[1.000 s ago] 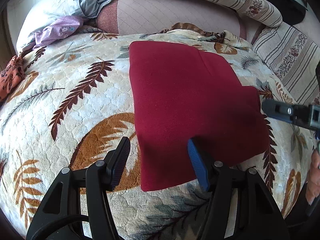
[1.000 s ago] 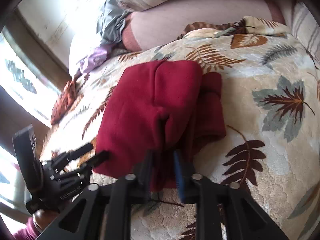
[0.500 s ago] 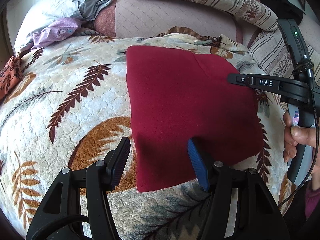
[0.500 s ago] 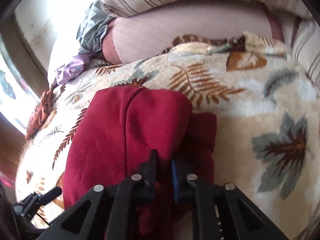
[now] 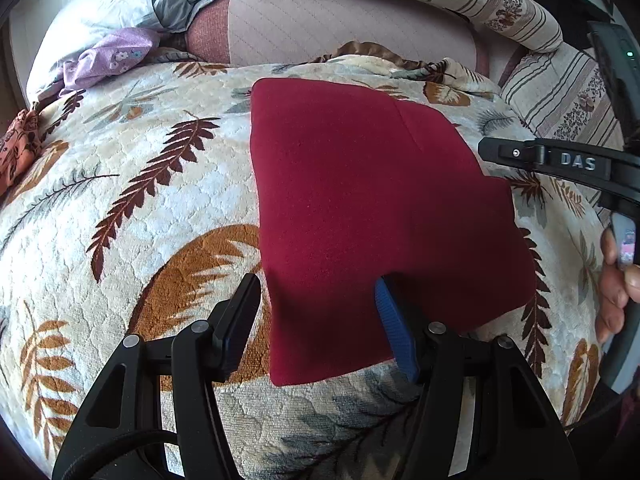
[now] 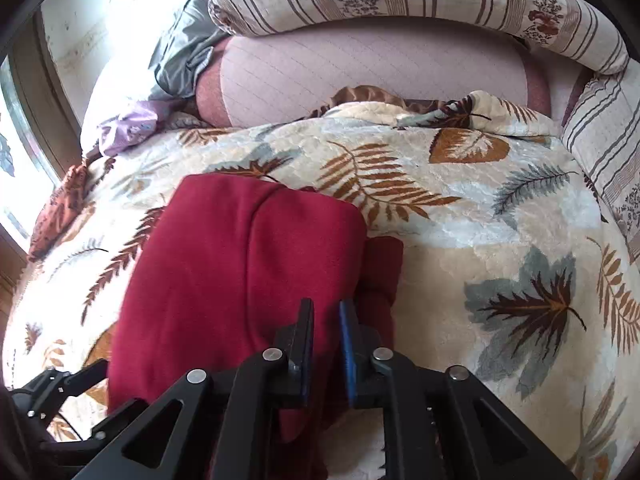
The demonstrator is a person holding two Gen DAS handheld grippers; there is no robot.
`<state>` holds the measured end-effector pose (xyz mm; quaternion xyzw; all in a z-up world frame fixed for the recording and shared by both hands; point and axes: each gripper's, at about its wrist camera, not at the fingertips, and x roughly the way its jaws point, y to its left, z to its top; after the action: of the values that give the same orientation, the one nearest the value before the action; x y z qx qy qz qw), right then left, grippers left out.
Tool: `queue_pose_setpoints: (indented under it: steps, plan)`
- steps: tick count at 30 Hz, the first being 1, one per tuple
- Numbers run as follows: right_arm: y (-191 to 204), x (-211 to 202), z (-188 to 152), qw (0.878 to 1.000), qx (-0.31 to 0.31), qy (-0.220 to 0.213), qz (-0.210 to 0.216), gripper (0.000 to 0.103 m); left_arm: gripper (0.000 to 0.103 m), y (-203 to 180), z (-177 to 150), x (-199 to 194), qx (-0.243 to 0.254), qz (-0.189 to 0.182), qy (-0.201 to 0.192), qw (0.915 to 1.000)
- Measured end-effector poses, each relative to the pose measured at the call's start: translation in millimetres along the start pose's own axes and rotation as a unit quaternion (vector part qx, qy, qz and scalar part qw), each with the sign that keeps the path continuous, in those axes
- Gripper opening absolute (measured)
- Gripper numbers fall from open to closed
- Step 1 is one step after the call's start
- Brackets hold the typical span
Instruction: Fold small clothes
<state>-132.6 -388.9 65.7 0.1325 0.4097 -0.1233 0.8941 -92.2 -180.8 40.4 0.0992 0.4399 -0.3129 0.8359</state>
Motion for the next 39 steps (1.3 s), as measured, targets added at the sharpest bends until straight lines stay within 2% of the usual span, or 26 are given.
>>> queue_pose_setpoints:
  steps: [2, 3, 4, 7, 9, 10, 13, 18, 20, 22, 24, 28, 31, 34, 39]
  plan:
    - [7, -14, -4, 1.000, 0.005, -0.009, 0.021, 0.037, 0.060, -1, 0, -1, 0.001, 0.001, -0.001, 1.0000]
    - [11, -20, -8, 0.999, 0.006, -0.014, 0.033, 0.058, 0.060, -1, 0, -2, 0.001, 0.001, -0.002, 1.0000]
    - [15, -25, -12, 0.999, 0.005, -0.019, 0.041, 0.062, 0.060, -1, 0, -3, 0.001, 0.001, -0.003, 1.0000]
    - [31, -25, -23, 0.998, -0.030, -0.018, 0.047, 0.062, 0.060, 1, 1, -4, 0.000, 0.001, -0.006, 1.0000]
    - [34, -14, -29, 0.999, -0.051, -0.007, 0.006, 0.061, 0.060, 2, 1, -5, -0.002, 0.001, -0.007, 1.0000]
    - [32, -7, -31, 0.999, -0.052, 0.001, -0.013, 0.056, 0.060, 3, 2, -6, -0.003, 0.000, -0.008, 1.0000]
    - [16, 18, -41, 0.998, -0.045, 0.024, -0.030, 0.055, 0.060, 8, 3, -8, -0.010, 0.001, -0.011, 0.9999]
    - [4, 13, -43, 1.000, -0.028, 0.007, -0.004, 0.057, 0.060, 23, 9, -5, -0.033, -0.015, -0.007, 0.9993]
    - [2, 7, -39, 1.000, -0.024, -0.003, 0.004, 0.066, 0.060, 28, 12, -4, -0.044, -0.035, -0.002, 0.9984]
    - [-4, 0, -34, 1.000, -0.016, -0.022, 0.006, 0.085, 0.060, 33, 16, -4, -0.051, -0.057, -0.001, 0.9971]
    - [-15, -3, -29, 0.999, -0.001, -0.039, 0.013, 0.093, 0.060, 39, 21, -2, -0.063, -0.076, -0.001, 0.9951]
    - [-41, 11, -19, 0.997, 0.044, -0.027, 0.059, 0.093, 0.075, 54, 29, 18, -0.113, -0.120, 0.015, 0.9862]
    - [-50, 34, -13, 0.994, 0.064, 0.003, 0.092, 0.093, 0.077, 61, 30, 34, -0.145, -0.156, 0.037, 0.9765]
    - [-48, 55, -9, 0.987, 0.074, 0.024, 0.143, 0.093, 0.080, 58, 35, 40, -0.139, -0.159, 0.040, 0.9767]
    - [-32, 74, -7, 0.985, 0.067, 0.023, 0.155, 0.092, 0.081, 55, 40, 57, -0.154, -0.178, 0.055, 0.9704]
